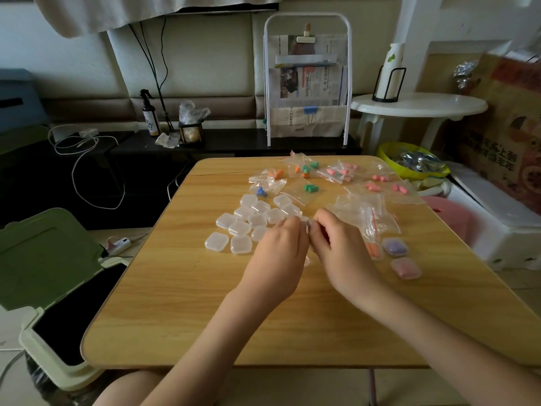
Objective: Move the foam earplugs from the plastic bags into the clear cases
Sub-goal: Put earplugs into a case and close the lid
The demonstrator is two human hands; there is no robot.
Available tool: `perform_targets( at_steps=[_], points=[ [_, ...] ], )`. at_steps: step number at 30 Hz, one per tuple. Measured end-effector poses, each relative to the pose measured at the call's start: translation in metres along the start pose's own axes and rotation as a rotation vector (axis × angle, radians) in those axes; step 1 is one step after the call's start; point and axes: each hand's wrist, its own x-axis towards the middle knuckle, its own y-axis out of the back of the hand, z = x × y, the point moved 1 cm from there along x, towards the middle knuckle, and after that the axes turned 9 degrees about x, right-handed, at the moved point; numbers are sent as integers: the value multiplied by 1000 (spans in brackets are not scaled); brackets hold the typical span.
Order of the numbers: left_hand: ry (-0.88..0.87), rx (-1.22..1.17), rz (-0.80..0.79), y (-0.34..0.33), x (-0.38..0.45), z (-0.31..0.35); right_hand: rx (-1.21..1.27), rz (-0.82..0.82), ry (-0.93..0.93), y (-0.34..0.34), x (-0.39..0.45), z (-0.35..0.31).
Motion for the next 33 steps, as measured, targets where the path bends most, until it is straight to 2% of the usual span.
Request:
perform_targets(
  at_steps=[3,5,7,10,13,15,17,20,22,24,27,30,33],
  points=[
    [-42,93,-70,2,-2,0,-157,35,21,-3,1,3],
    [29,108,-30,3,0,2,-226,96,19,-1,5,6],
    [24,63,11,7,-2,7,-285,111,68,4,9,6],
    [229,-29,-3,7,0,-3,-264,-8,200,12,9,1],
    [264,-121,20,12,0,-6,-284,-137,281,15,9,3],
    [235,-181,39,14,-2,-3,-279,-174,245,12,11,8],
    [142,-172,32,12,-6,3,-211,-242,145,9,10,13],
    [-20,-120,13,8,-13,14,77,-359,-43,6,6,10],
    [-19,-127,34,7,-15,17,231,-371,-65,5,5,6],
    [56,-180,122,13,-14,16,271,-351,-100,7,6,7],
    [279,-245,248,27,-9,7,306,-344,-191,14,8,11],
    [546,-449,123,34,-1,-15,401,-330,-159,21,6,11],
    [615,-751,-31,35,1,-24,402,-337,-137,21,5,10]
  ],
)
